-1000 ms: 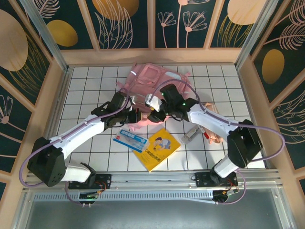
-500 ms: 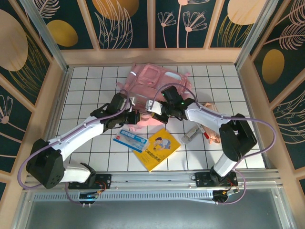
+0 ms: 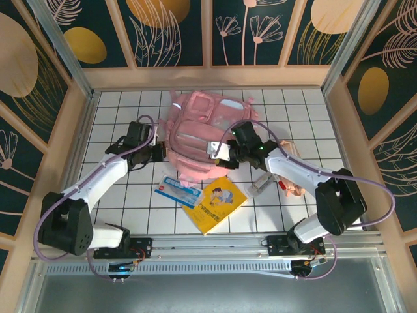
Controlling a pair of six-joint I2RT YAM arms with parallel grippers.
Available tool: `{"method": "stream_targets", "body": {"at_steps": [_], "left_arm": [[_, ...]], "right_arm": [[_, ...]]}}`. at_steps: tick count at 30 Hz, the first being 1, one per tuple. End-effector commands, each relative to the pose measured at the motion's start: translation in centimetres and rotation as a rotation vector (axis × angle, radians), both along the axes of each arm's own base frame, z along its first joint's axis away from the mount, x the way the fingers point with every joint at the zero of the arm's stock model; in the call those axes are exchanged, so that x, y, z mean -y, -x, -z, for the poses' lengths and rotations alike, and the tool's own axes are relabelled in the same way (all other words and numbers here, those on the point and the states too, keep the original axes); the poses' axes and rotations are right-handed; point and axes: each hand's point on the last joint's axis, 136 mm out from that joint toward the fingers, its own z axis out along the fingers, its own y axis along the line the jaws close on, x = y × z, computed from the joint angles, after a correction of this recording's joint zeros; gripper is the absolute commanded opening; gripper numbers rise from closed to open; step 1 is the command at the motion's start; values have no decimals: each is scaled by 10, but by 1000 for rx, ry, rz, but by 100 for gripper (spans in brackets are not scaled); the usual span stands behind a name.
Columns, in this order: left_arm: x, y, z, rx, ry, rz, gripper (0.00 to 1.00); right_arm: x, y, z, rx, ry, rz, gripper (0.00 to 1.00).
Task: Pack the student bag
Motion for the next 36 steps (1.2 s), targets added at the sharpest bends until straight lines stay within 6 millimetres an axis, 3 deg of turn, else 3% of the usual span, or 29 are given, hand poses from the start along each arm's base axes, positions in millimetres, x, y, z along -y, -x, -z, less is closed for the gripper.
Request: {"method": "stream_targets", "body": {"at_steps": [1, 9, 16, 18, 20, 21, 24, 27, 29, 32, 34, 36], "left_arm": [[34, 13, -50, 113, 181, 85, 0], [56, 38, -45, 36, 299, 145, 0], [52, 39, -39, 53, 297, 127, 0], [53, 39, -34, 40, 303, 124, 0], [53, 38, -31, 34, 303, 116, 0], [53, 37, -31, 41, 299, 116, 0], [37, 28, -33, 87, 216, 67, 0], [-4, 8, -25, 95, 94, -51, 0], [-38, -7, -6, 61, 36, -123, 0], [-66, -24, 32, 18, -97, -163, 0], [-67, -32, 46, -8, -109, -162, 0], [-48, -35, 49, -41, 4, -134, 0]], "right_arm": [[-33, 13, -42, -101, -147, -41, 43], [-83, 21, -17, -235, -166, -53, 43], [-81, 25, 12, -336, -57, -41, 37], [-77, 25, 22, -337, -19, -30, 23], [-71, 19, 29, -298, 18, 1, 0], [-69, 16, 28, -271, 22, 9, 0], [-60, 16, 16, -190, 7, -7, 0], [-49, 27, 7, -115, 34, -84, 0], [-41, 31, 4, -73, 60, -115, 0], [-31, 30, 5, -3, 94, -132, 0], [-25, 30, 8, 27, 117, -138, 0], [-22, 26, 12, 19, 143, -112, 0]]}}
